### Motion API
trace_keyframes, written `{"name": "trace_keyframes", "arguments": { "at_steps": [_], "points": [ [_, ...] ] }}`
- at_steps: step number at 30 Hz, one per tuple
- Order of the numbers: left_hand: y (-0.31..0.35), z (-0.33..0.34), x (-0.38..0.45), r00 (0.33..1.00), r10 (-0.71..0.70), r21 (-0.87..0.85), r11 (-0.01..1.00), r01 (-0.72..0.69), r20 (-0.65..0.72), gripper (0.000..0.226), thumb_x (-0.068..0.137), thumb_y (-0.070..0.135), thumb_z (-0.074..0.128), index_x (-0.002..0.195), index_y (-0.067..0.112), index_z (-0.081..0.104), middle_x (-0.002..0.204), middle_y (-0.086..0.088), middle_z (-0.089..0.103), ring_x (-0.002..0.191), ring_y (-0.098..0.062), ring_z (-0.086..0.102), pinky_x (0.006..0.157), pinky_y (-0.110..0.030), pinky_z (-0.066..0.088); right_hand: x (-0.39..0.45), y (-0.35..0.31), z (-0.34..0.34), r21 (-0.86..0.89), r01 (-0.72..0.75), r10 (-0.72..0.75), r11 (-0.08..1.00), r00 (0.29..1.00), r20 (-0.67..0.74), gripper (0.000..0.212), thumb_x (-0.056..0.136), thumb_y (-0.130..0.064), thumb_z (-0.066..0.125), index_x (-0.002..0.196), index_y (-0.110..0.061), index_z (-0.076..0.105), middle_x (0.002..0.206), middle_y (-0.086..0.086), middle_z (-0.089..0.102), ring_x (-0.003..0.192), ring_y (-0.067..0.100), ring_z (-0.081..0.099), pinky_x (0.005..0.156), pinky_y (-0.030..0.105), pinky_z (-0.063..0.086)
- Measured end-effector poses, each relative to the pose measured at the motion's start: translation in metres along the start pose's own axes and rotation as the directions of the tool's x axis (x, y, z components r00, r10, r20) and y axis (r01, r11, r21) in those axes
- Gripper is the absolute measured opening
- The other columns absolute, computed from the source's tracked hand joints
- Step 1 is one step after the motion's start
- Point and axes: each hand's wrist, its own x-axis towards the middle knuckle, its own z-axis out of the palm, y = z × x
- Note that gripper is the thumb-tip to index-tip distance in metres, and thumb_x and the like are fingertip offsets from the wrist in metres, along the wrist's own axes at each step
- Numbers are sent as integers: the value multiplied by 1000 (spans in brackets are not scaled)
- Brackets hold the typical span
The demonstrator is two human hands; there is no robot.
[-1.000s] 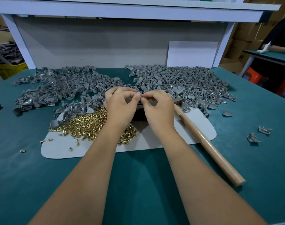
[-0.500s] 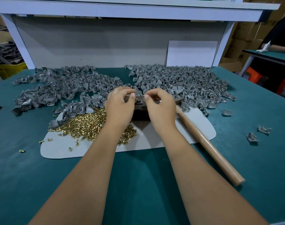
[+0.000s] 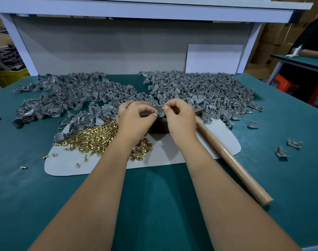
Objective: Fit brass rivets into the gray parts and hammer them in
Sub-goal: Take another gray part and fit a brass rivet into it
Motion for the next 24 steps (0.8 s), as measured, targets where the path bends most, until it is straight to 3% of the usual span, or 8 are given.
{"name": "trace_keyframes", "arguments": {
  "at_steps": [5,10,14,17,19,21,24],
  "points": [
    [-3,0,2,999,42,-27,999,-41,11,32,84,25,73,67,49,60,104,21,61,133,-20,33,114,-47,23,0,2,1,-175,82,-76,981,996,36,12,86,-15,60,77,-23,62,93,-1,63,99,24,54,89,43,43],
    [-7,2,3,997,71,-59,996,-71,11,30,82,24,74,69,48,62,99,18,63,131,-22,40,114,-49,26,-2,4,2,-436,247,-259,866,965,32,7,86,-18,58,84,-20,65,90,-1,58,92,20,47,78,32,35],
    [-8,3,4,998,65,-99,993,-64,17,16,74,34,70,69,48,63,101,17,64,129,-22,43,113,-48,30,-1,4,1,-506,294,-304,811,950,66,8,86,-20,57,86,-21,65,90,-2,55,93,21,46,80,32,32],
    [-9,5,6,997,76,-99,992,-74,18,16,80,25,73,77,40,68,108,8,69,128,-25,48,112,-48,32,2,2,2,-562,325,-304,760,943,134,5,87,-21,55,86,-21,60,90,-5,50,97,21,46,83,33,30],
    [-10,6,7,997,72,-100,993,-69,25,8,77,30,69,84,35,72,110,5,70,126,-27,50,111,-48,34,4,1,3,-564,324,-284,760,945,161,4,89,-21,54,86,-22,57,89,-7,47,97,20,46,83,33,29],
    [-10,6,7,997,63,-120,991,-57,46,17,72,36,64,86,32,74,111,5,71,124,-28,53,110,-48,37,4,0,3,-556,318,-269,768,948,170,5,89,-21,54,84,-23,55,90,-7,49,97,20,47,82,33,29],
    [-11,5,7,997,59,-128,990,-52,50,13,74,35,69,87,35,72,112,5,70,125,-28,53,110,-49,37,3,0,2,-509,268,-228,818,964,140,10,88,-20,55,80,-25,53,88,-8,49,98,19,47,79,35,33]
  ]
}}
